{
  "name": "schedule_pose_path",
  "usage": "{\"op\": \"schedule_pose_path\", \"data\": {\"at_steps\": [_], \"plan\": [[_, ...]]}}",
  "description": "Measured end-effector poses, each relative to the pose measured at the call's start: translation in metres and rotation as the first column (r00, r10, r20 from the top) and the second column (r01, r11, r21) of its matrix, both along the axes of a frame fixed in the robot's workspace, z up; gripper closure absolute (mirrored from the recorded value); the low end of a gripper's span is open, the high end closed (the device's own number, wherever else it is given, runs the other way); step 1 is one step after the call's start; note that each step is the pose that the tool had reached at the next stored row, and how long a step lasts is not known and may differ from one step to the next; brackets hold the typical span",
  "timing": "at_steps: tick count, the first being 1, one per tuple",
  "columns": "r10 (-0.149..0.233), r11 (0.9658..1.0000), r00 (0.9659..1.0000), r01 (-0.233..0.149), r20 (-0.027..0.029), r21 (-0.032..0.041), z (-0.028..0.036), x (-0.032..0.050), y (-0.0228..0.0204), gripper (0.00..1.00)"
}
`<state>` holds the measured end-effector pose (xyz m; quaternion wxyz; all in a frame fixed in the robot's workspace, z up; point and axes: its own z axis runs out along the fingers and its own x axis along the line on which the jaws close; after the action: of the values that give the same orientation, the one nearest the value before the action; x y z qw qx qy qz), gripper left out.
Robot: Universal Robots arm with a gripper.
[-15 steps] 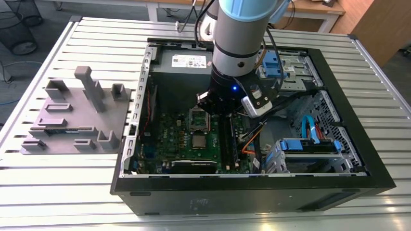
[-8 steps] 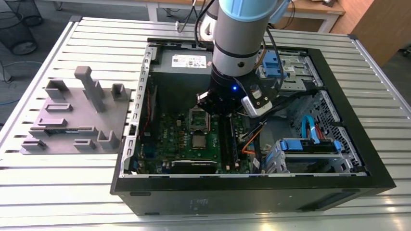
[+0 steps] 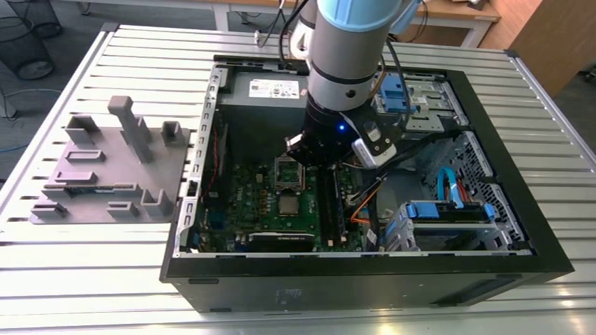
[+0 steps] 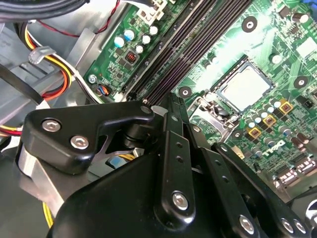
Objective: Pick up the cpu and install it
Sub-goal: 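Close the cpu cover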
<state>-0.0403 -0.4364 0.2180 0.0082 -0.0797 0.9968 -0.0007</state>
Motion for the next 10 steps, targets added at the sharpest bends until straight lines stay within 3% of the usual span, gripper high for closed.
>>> {"op": "schedule_pose_path", "data": {"at_steps": [10], "plan": [[0.085, 0.9964, 0.9964, -0.085, 0.0001, 0.0023, -0.0055, 0.0000, 0.0049, 0.89]]}}
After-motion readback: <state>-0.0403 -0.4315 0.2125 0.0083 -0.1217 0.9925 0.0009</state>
